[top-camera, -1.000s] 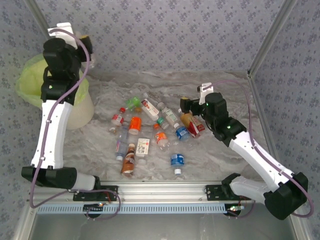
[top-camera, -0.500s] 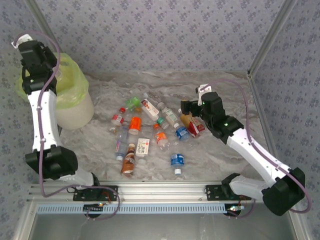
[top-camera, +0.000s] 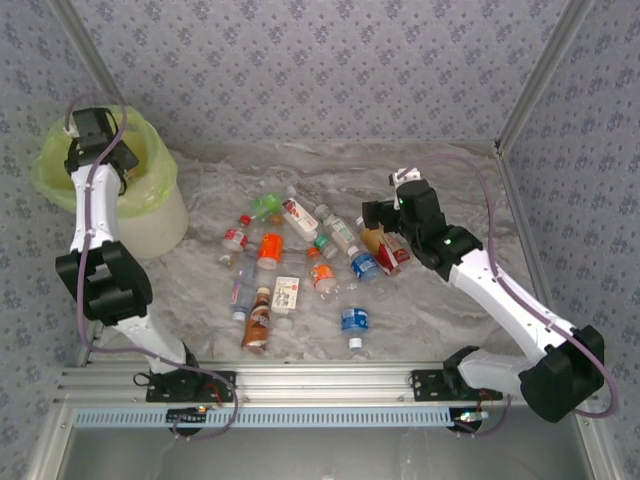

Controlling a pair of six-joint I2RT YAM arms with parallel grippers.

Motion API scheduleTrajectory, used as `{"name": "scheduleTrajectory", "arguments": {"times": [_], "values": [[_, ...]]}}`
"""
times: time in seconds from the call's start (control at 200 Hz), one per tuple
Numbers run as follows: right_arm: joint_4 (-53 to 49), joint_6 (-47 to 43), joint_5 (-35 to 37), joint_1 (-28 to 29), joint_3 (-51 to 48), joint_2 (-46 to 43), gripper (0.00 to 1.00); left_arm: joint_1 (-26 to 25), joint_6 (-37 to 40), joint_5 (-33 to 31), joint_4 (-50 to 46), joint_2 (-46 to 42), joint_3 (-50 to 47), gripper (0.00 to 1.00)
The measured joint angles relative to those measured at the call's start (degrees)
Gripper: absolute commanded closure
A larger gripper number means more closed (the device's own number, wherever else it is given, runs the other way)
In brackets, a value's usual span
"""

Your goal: Put the plastic bottles in the bin

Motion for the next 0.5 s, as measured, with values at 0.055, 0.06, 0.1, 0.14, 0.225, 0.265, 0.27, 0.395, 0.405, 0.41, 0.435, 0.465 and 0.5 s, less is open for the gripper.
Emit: {"name": "scheduleTrajectory", "arguments": {"times": [0.055, 0.06, 0.1, 0.14, 0.225, 0.265, 0.27, 0.395, 0.405, 0.41, 0.435, 0.465, 0.5], "values": [[-0.4, 0.5, 0.6, 0.0, 0.0, 0.0, 0.00, 0.0, -0.2, 0.7, -1.2, 0.8, 0.0, 0.48], [-0.4, 0.6, 0.6, 0.0, 0.0, 0.0, 0.00, 0.0, -0.3, 0.9, -1.3, 0.9, 0.0, 0.48], [-0.5, 1.0, 1.1, 0.0, 0.0, 0.0, 0.00, 0.0, -0.5, 1.6, -2.2, 1.4, 0.0, 0.45], [-0.7, 1.4, 1.6, 0.0, 0.0, 0.0, 0.00, 0.0, -0.7, 2.2, -3.0, 1.7, 0.2, 0.44], [-0.8, 2.8, 1.9, -0.5, 0.0, 0.0, 0.00, 0.0, -1.2, 3.8, -4.1, 1.8, 1.0, 0.42], [-0.8, 3.5, 1.9, -0.8, 0.0, 0.0, 0.00, 0.0, -1.2, 4.5, -4.4, 1.8, 1.8, 0.42], [-0.8, 3.5, 1.9, -0.9, 0.0, 0.0, 0.00, 0.0, -1.3, 4.7, -4.5, 1.8, 1.9, 0.41], [-1.0, 5.2, 1.9, -1.7, 0.0, 0.0, 0.00, 0.0, -1.8, 6.4, -4.5, 1.7, 3.8, 0.32], [-1.0, 5.3, 2.0, -1.7, 0.0, 0.0, 0.00, 0.0, -1.9, 6.6, -4.5, 1.7, 3.8, 0.31], [-1.1, 5.3, 2.0, -1.7, 0.0, 0.0, 0.00, 0.0, -1.8, 6.7, -4.5, 1.7, 3.8, 0.31], [-1.2, 5.7, 2.2, -1.8, -0.1, 0.0, 0.00, 0.0, -2.0, 7.1, -4.6, 1.6, 3.9, 0.29], [-1.3, 6.4, 2.5, -2.0, -0.3, 0.0, 0.00, 0.0, -2.1, 7.5, -4.6, 1.3, 3.9, 0.28], [-1.4, 7.2, 2.7, -2.1, -0.7, 0.0, 0.00, 0.0, -2.2, 7.9, -4.6, 1.0, 3.9, 0.25]]}}
